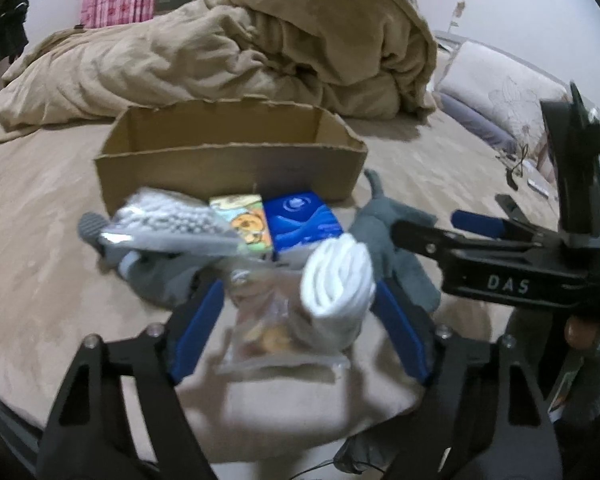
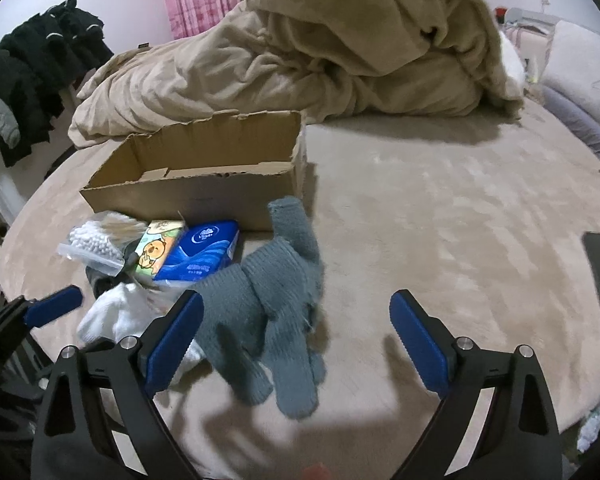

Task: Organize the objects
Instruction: 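Grasp the white sock with the left tool while the right tool grasps a grey glove, then carry the sock and glove into the cardboard box and open both tools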

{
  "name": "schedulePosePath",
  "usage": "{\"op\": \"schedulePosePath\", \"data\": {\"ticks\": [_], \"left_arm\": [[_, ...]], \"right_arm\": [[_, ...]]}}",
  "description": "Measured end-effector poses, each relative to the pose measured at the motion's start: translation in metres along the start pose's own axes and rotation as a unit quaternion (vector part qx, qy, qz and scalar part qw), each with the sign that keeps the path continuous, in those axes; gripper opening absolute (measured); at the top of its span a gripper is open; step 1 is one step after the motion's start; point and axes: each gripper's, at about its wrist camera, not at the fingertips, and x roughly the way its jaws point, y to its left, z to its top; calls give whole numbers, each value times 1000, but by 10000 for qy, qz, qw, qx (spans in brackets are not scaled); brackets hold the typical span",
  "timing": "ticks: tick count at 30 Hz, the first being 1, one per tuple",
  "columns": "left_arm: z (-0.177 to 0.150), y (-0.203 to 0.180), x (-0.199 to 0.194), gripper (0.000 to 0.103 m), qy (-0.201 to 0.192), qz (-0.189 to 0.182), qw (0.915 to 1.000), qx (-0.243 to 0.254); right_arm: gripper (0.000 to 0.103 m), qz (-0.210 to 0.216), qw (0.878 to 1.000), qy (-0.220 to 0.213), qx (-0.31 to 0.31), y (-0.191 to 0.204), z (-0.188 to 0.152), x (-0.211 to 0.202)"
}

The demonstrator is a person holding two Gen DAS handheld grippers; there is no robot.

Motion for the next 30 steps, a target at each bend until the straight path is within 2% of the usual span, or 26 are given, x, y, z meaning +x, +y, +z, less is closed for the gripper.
{"op": "schedulePosePath", "data": {"ticks": [4, 6, 8, 10, 11, 18, 20, 30], "left_arm": [[0, -4, 14, 60, 68, -70, 9999, 56], [-1, -7, 18, 57, 48, -8, 9999, 147], [-1, -9, 20, 53, 18, 13, 9998, 177], [-1, -11, 21, 50, -49, 8, 9998, 180], [-1, -12, 20, 48, -79, -2, 9998, 182], [1, -15, 10, 36, -208, -64, 9996, 171], [2, -15, 6, 34, -246, -62, 9996, 151], [14, -8, -22, 33, -492, -34, 9988, 39]], "right_arm": [[89, 244, 9996, 119, 55, 0, 2, 20], [87, 398, 9989, 220, 122, -1, -1, 31], [81, 572, 9978, 255, 212, -4, -2, 37], [65, 832, 9956, 283, 310, -5, -3, 40], [64, 886, 9952, 266, 319, -5, -3, 39], [35, 997, 9943, 65, 360, -9, -3, 29], [16, 996, 9944, 7, 345, -9, -3, 24], [11, 849, 9953, -400, 248, -8, 3, -11]]}}
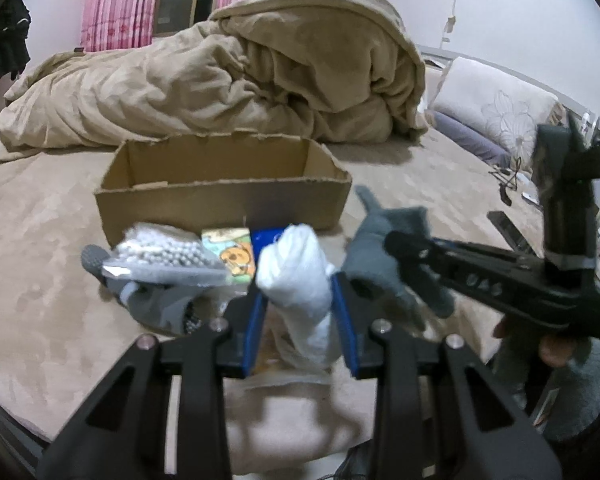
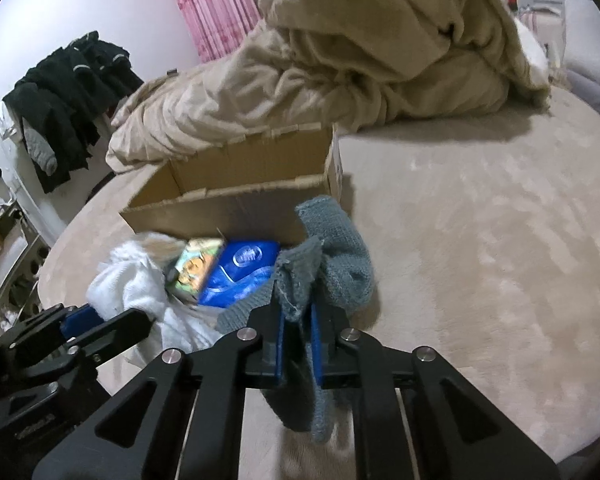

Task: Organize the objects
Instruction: 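Carry the sock and glove into the cardboard box and open both tools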

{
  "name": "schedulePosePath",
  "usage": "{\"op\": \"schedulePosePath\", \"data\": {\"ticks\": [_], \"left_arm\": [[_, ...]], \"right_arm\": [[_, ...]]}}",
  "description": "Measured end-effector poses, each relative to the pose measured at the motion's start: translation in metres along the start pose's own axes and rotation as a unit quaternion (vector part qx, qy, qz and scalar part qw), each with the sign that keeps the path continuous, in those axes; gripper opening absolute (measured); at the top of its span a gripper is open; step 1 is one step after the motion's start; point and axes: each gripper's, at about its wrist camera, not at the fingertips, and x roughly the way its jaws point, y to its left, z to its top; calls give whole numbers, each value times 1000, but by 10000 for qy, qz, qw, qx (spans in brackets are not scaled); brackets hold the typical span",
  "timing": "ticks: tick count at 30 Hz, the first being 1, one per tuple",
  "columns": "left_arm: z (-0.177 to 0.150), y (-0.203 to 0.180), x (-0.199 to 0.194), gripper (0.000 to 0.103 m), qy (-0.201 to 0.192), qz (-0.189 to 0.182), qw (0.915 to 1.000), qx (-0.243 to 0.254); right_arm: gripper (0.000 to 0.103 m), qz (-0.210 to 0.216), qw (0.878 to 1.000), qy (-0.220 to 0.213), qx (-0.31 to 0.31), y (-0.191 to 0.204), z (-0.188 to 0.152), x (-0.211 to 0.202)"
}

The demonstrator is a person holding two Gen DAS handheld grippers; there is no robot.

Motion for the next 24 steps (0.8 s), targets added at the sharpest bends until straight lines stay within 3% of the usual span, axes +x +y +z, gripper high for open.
{"op": "schedulePosePath", "data": {"ticks": [12, 24], "left_arm": [[45, 11, -42, 33, -358, -47, 9993, -112], [118, 54, -31, 34, -689, 20, 9974, -230]], "right_arm": [[11, 45, 9967, -712, -381, 25, 42, -55], [11, -42, 9897, -1144, -856, 36, 107, -52]]}}
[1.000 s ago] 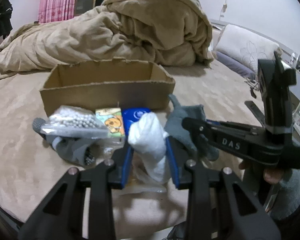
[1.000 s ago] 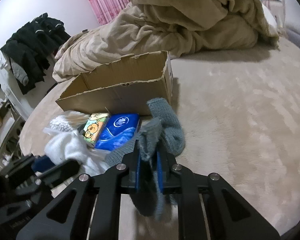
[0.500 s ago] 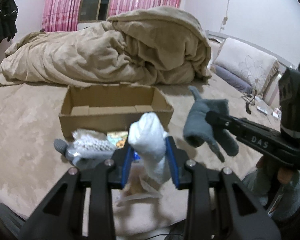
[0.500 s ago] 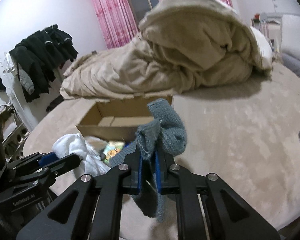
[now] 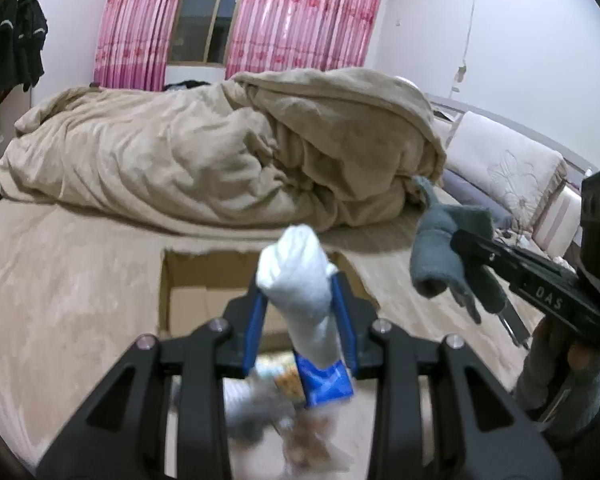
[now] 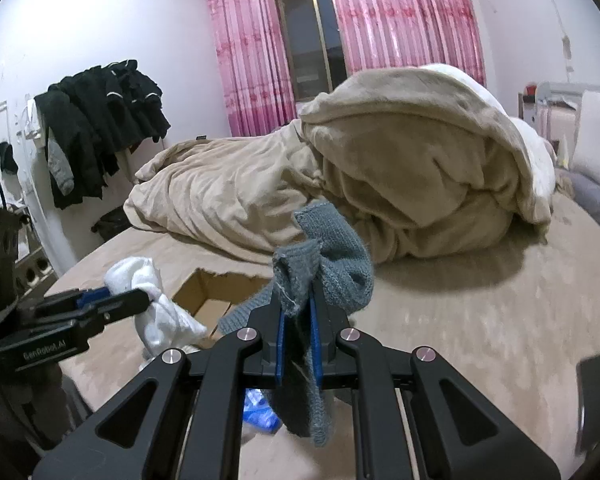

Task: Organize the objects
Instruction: 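Carry the sock and glove into the cardboard box and open both tools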

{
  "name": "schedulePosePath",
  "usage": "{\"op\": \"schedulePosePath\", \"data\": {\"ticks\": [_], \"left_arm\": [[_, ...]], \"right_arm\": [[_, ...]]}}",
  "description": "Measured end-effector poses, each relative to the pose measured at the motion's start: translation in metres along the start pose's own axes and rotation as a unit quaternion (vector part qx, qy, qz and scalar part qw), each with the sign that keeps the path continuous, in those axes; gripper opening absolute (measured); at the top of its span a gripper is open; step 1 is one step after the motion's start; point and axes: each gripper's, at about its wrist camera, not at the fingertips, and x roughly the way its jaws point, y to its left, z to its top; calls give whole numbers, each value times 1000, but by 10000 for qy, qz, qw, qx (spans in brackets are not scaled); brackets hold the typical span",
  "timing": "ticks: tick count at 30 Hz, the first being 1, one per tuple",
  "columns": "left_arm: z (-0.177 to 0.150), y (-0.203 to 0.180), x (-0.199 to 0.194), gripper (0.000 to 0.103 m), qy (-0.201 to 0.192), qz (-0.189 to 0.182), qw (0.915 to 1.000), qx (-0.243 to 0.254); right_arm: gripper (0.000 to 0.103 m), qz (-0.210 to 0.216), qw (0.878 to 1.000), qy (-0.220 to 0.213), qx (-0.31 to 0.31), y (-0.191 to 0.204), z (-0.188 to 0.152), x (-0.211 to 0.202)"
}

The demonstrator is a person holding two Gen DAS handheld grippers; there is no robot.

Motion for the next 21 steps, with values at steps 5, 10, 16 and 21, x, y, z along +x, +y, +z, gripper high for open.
{"op": "schedulePosePath", "data": {"ticks": [5, 10, 16, 21], "left_arm": [[12, 10, 39, 33, 211, 2, 9998, -10], [3, 16, 87, 33, 606, 30, 9981, 38], [-12, 23, 122, 33, 818, 155, 9965, 55], [-26, 29, 148, 34, 1134, 163, 9934, 72]], "right_arm": [[11, 79, 9996, 204, -171, -3, 8, 37], [11, 129, 9983, 534, -188, -6, 1, 82], [11, 247, 9958, 842, -266, -5, -18, 119], [11, 236, 9934, 1095, -262, -7, -31, 140]]}}
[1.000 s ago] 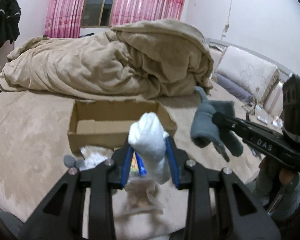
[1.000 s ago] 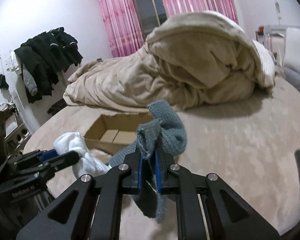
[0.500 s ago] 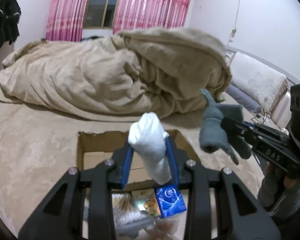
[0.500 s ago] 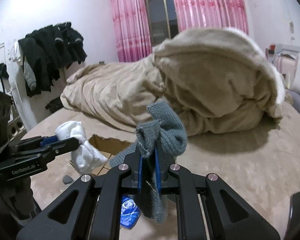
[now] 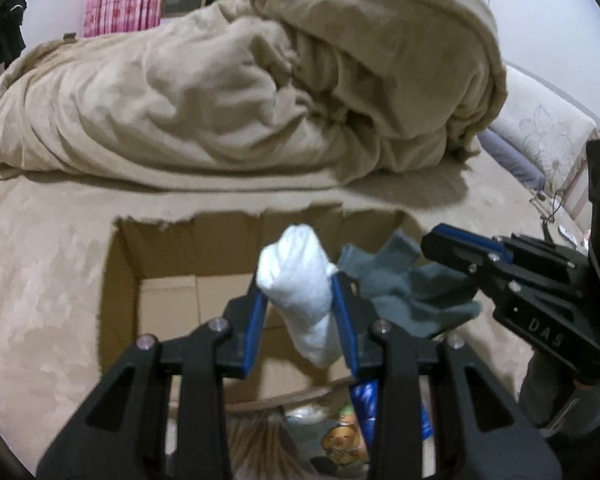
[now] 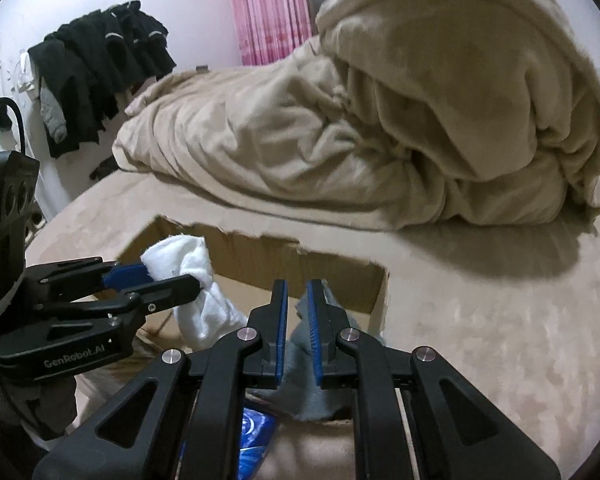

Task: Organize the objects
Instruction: 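Carry the sock and glove into the cardboard box and open both tools, then withdraw both tools from the box toward the remaining items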

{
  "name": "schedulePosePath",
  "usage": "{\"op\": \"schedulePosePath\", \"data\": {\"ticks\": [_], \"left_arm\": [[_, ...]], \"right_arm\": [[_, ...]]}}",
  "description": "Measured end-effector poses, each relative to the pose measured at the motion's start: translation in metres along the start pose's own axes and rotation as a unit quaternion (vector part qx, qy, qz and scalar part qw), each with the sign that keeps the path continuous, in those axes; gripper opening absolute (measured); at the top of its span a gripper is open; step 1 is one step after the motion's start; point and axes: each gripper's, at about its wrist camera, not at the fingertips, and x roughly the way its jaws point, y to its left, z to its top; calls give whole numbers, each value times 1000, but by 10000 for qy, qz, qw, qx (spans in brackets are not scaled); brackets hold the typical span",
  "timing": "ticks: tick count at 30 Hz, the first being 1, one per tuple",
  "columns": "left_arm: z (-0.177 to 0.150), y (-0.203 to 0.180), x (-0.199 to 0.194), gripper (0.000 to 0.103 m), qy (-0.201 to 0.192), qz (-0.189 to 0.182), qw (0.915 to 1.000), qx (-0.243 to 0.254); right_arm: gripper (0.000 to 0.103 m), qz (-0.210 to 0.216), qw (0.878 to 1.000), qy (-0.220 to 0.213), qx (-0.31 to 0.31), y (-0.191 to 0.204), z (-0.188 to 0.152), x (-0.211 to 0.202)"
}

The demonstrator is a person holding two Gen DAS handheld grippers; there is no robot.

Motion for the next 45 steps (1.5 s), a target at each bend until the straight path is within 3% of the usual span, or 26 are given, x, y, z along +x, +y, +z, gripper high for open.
{"op": "schedulePosePath", "data": {"ticks": [5, 10, 14, 16, 23, 28, 32, 35, 37, 45], "left_arm": [[-5, 5, 14, 38, 192, 63, 9998, -51], [-5, 6, 9, 42, 181, 100, 9998, -40], [-3, 7, -7, 70, 32, 63, 9999, -145], [-1, 6, -20, 70, -100, 36, 9998, -143], [-6, 6, -72, 70, -400, 14, 9988, -265], [-16, 8, -121, 70, -661, 55, 9974, -289], [-27, 3, -154, 71, -816, 118, 9964, -188], [-38, 0, -176, 82, -932, 171, 9954, -126], [-46, -1, -188, 83, -992, 186, 9948, -123], [-80, 3, -194, 83, -807, 237, 9963, -185]], "right_arm": [[11, -34, 9997, 229, 55, -5, -9, 17], [40, -74, 9995, 289, 143, -9, -16, 22], [54, -100, 9996, 231, 137, -6, -18, 16], [62, -92, 9997, 180, 151, -4, -19, 11], [67, -186, 9991, -87, 376, 5, -19, -33], [87, -182, 9969, -506, 569, 18, -19, -75], [90, -150, 9949, -785, 618, 32, -22, -103], [90, -111, 9946, -840, 595, 44, -24, -120], [90, -66, 9947, -863, 550, 53, -27, -130], [90, 62, 9973, -661, 301, 83, -44, -137]]}}
